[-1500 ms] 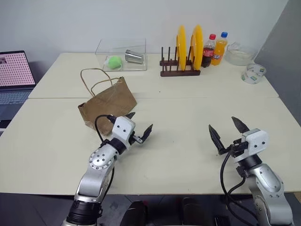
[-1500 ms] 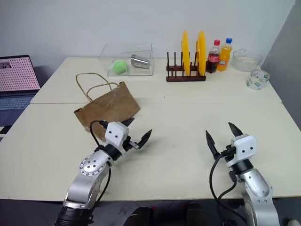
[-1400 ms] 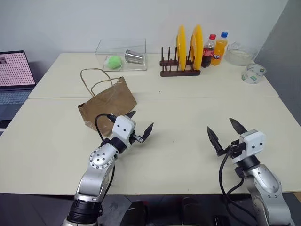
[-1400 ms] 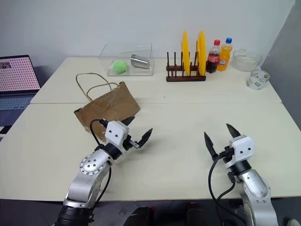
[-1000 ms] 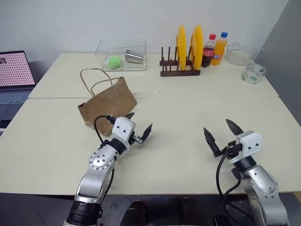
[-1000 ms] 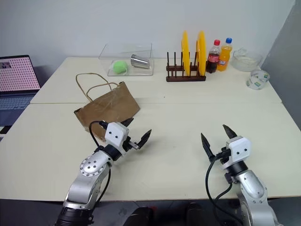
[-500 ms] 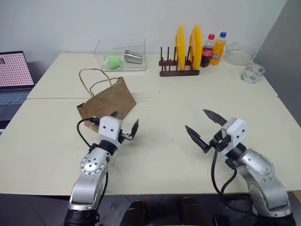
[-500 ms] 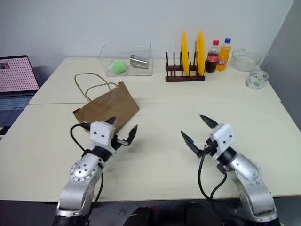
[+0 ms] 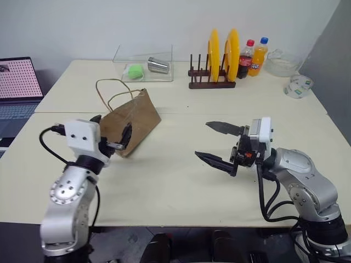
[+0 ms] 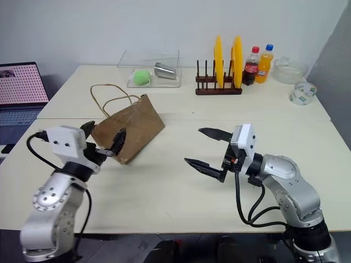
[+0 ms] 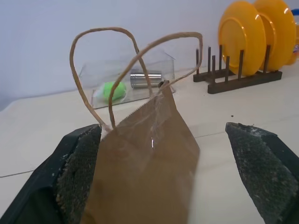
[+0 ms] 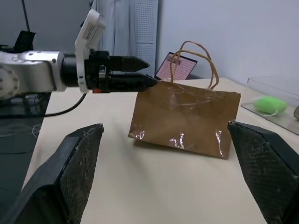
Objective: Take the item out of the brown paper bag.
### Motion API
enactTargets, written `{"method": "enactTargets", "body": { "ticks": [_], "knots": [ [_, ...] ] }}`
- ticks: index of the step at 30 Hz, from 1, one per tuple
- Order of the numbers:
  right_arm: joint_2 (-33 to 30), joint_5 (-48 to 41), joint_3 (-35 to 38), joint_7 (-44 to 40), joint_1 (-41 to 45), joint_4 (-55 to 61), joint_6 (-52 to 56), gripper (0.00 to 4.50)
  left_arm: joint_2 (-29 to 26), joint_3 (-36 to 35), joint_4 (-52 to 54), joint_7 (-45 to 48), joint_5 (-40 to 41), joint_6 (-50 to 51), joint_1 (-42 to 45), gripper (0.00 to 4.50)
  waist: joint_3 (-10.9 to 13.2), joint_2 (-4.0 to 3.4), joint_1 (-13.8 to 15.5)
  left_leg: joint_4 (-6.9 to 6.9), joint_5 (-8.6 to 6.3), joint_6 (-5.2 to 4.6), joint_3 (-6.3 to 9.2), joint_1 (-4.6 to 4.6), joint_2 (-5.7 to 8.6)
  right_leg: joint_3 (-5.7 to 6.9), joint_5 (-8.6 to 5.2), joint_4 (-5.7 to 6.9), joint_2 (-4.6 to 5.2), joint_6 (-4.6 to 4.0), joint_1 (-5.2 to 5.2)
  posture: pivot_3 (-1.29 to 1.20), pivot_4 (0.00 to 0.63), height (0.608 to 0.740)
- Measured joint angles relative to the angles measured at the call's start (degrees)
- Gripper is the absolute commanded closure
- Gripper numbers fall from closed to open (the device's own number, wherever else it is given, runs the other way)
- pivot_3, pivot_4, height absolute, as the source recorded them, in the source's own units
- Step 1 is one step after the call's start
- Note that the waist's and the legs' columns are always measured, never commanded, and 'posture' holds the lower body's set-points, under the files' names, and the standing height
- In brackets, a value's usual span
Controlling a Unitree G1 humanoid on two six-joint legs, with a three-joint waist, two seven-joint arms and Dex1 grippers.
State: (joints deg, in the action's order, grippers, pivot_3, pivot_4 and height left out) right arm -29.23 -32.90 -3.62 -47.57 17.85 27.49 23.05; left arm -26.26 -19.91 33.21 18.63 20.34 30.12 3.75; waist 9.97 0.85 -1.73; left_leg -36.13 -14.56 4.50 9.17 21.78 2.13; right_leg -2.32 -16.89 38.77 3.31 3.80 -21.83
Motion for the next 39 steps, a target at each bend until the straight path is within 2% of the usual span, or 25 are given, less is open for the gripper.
{"method": "enactTargets", "body": {
  "ticks": [6, 10, 14, 21, 24, 33, 36, 39],
  "knots": [
    [0.92, 0.30, -0.32, -0.94, 0.84, -1.85, -0.60, 0.00, -11.21, -4.56, -7.94, 8.32, 6.47, 4.47, 6.62, 0.03, 0.01, -0.01, -0.11, 0.01, 0.00, 0.00, -0.01, 0.00, 0.00, -0.01, 0.00, 0.02, 0.00, 0.00, -0.04, 0.00, 0.150, 0.740],
    [0.97, 0.82, -0.59, -0.93, 0.94, -2.09, -0.93, 0.00, -18.97, -4.19, -21.72, 13.64, 7.46, 7.09, 14.62, 0.03, 0.11, 0.11, -0.13, 0.02, 0.01, 0.01, 0.00, 0.08, -0.04, 0.00, 0.00, 0.10, -0.07, 0.00, -0.19, 0.00, 0.150, 0.740],
    [0.41, 0.90, -0.63, -0.88, 0.98, -1.70, -0.92, 0.00, -25.26, 1.60, -34.26, 22.03, 6.52, 7.89, 21.65, 0.03, 0.14, 0.10, -0.26, 0.06, 0.00, 0.01, -0.02, 0.11, -0.02, -0.04, 0.00, 0.10, -0.06, 0.00, -0.25, 0.00, 0.150, 0.740],
    [-1.79, 0.73, -1.26, -0.85, 1.30, 2.86, 0.44, 0.00, -27.52, 11.62, -46.97, 33.05, 4.56, 9.48, 34.74, 0.03, 0.26, 0.26, -0.29, 0.06, 0.01, 0.01, 0.00, 0.26, -0.03, -0.03, 0.00, 0.10, -0.06, -0.01, -0.42, 0.00, 0.150, 0.740],
    [-2.43, 0.36, -1.32, -0.82, 1.53, 4.37, 1.59, 0.00, -27.58, 15.82, -53.03, 35.30, 0.97, 8.42, 40.06, 0.03, 0.26, 0.26, -0.43, 0.06, 0.01, 0.01, -0.01, 0.25, -0.03, -0.03, -0.01, 0.14, -0.07, -0.01, -0.42, 0.00, 0.150, 0.740],
    [-5.08, -0.77, -1.52, -2.03, 4.60, 6.15, 4.54, 0.00, -26.33, 22.41, -66.34, 40.53, -6.69, 6.36, 49.28, 0.03, 0.30, 0.32, -1.45, 0.04, 0.01, 0.01, 0.02, 0.28, -0.02, 0.00, -0.01, 0.17, -0.07, -0.01, -0.43, 0.00, 0.150, 0.740],
    [-5.38, -1.40, -1.67, -2.36, 4.98, 6.18, 5.14, 0.00, -25.09, 22.92, -68.12, 41.10, -7.78, 5.61, 51.12, 0.62, 0.30, 0.32, -1.51, 0.04, 0.01, 0.01, 0.01, 0.28, -0.01, -0.02, -0.01, 0.17, -0.06, -0.01, -0.43, 0.00, 0.150, 0.740],
    [-5.57, -1.69, -1.84, -2.34, 5.01, 6.18, 5.43, 0.00, -23.98, 23.11, -69.49, 42.10, -8.29, 5.51, 51.26, 1.57, 0.30, 0.32, -1.53, 0.04, 0.01, 0.01, 0.01, 0.28, -0.02, -0.02, -0.01, 0.17, -0.06, -0.01, -0.45, 0.00, 0.150, 0.740]
  ]
}}
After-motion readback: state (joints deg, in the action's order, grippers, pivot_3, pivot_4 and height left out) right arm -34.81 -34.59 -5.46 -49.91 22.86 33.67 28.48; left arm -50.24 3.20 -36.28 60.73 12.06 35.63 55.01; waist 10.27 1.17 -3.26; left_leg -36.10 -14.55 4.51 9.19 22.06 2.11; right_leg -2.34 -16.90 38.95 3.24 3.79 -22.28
